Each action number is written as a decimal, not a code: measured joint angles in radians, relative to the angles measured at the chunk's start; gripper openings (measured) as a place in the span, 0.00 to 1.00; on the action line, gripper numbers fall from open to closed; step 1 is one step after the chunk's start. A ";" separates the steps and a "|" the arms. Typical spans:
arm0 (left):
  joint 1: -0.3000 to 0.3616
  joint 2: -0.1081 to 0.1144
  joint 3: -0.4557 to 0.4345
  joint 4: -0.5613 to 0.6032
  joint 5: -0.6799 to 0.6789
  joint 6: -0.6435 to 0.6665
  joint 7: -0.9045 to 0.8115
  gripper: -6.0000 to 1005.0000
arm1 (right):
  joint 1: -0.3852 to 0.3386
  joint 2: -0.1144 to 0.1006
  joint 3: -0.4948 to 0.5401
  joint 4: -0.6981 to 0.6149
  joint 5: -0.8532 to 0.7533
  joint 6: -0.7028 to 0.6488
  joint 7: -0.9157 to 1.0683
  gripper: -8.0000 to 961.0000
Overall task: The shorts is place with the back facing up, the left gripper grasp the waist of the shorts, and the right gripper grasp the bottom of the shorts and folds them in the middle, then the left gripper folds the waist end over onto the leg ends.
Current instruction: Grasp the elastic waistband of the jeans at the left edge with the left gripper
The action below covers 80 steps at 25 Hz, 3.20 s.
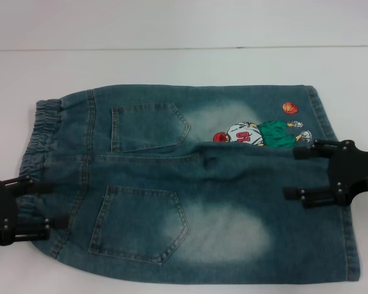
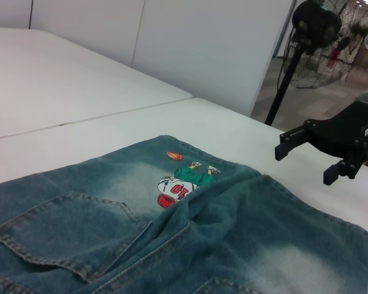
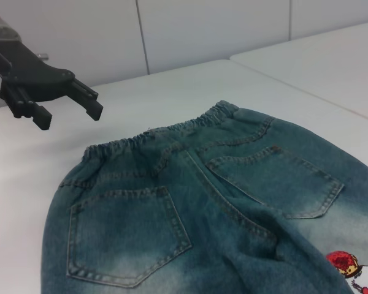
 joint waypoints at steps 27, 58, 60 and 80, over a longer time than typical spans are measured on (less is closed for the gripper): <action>0.005 -0.128 0.121 0.478 0.291 -0.147 -0.419 0.85 | 0.004 -0.002 -0.001 0.002 0.003 -0.016 0.005 0.98; 0.004 -0.135 0.224 0.419 0.366 -0.288 -0.481 0.85 | 0.009 -0.001 -0.001 0.009 0.004 -0.021 0.003 0.98; 0.003 -0.135 0.231 0.419 0.367 -0.288 -0.481 0.85 | 0.009 -0.001 -0.001 0.010 0.004 -0.020 0.003 0.98; -0.024 -0.133 0.265 0.420 0.354 -0.269 -0.485 0.32 | 0.005 0.000 0.008 0.011 0.004 -0.019 0.007 0.98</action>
